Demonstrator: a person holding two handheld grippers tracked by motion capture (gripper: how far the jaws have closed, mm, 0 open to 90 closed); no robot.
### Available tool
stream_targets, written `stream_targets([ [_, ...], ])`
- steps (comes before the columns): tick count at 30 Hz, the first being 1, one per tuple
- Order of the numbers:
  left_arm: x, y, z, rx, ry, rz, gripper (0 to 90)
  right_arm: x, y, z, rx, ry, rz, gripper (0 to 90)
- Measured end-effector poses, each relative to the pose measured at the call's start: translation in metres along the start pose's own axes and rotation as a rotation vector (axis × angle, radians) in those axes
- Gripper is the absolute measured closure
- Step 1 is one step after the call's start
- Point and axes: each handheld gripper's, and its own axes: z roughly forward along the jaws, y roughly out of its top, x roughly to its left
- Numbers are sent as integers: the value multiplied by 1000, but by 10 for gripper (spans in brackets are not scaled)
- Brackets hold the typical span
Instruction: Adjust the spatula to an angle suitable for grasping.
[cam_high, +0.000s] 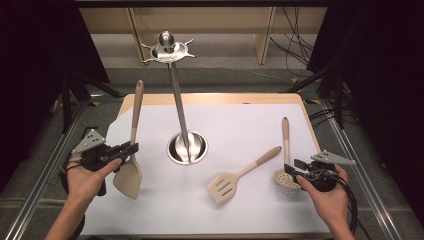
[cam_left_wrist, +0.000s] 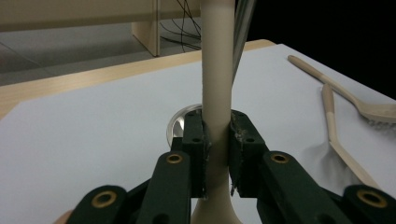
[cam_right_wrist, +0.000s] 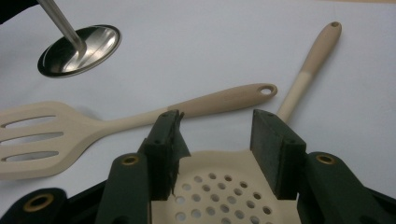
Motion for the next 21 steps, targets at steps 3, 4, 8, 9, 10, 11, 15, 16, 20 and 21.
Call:
stream_targets([
  [3, -3, 7, -4, -29, -23, 10, 777, -1, 1, 0, -2, -16, -25, 534],
  [4, -2, 9, -5, -37, -15, 30, 777, -1, 1, 0, -2, -18, -25, 534],
  [8, -4, 12, -7, -46, -19, 33, 777, -2, 0, 1, -3, -32, -42, 534],
  [9, -4, 14, -7, -45, -18, 35, 777, -2, 0, 0, 3, -22, -33, 534],
  [10, -5, 15, -8, -55, -23, 39, 777, -2, 0, 0, 3, -22, -34, 534],
  [11, -5, 17, -9, -55, -21, 44, 777, -2, 0, 0, 3, -22, -34, 534],
  [15, -7, 20, -12, -65, -20, 53, 777, -2, 0, 0, 3, -23, -34, 534],
  [16, -9, 23, -14, -73, -23, 59, 777, -1, 0, 0, 4, -22, -34, 534],
  [20, -11, 28, -17, -87, -25, 69, 777, -1, 0, 0, 5, -23, -34, 534],
  [21, -12, 29, -18, -87, -25, 71, 777, -1, 0, 0, 5, -22, -34, 534],
])
